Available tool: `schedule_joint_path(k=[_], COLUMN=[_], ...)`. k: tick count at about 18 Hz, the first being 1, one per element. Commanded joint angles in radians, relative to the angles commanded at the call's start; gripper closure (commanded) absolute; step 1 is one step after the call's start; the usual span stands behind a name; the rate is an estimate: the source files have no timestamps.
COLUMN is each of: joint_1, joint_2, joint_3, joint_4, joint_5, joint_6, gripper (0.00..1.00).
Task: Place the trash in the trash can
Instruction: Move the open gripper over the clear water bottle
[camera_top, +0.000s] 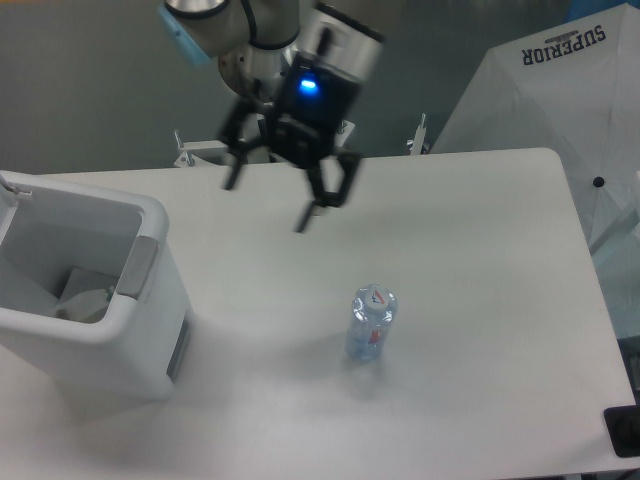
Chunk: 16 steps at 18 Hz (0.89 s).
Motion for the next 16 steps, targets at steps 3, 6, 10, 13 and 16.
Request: schedule_joint_path(k=[3, 6, 10, 13, 16], joint_1=[0.054, 0.078, 0.072, 0.046, -0.009], joint_2=[-0.022, -0.080, -0.112, -0.143, -0.181], joint_3=[0.000, 0.024, 0.069, 0.095, 0.101], joint_4=[0.000, 0.000, -0.006, -0.020, -0.020], joint_5=[0.000, 0.005, 0.079, 0.211, 0.323], joint_6=[-0.003, -0.006, -0.014, -0.015, -0.017], gripper=[0.00, 0.00, 0.00, 0.00, 0.00])
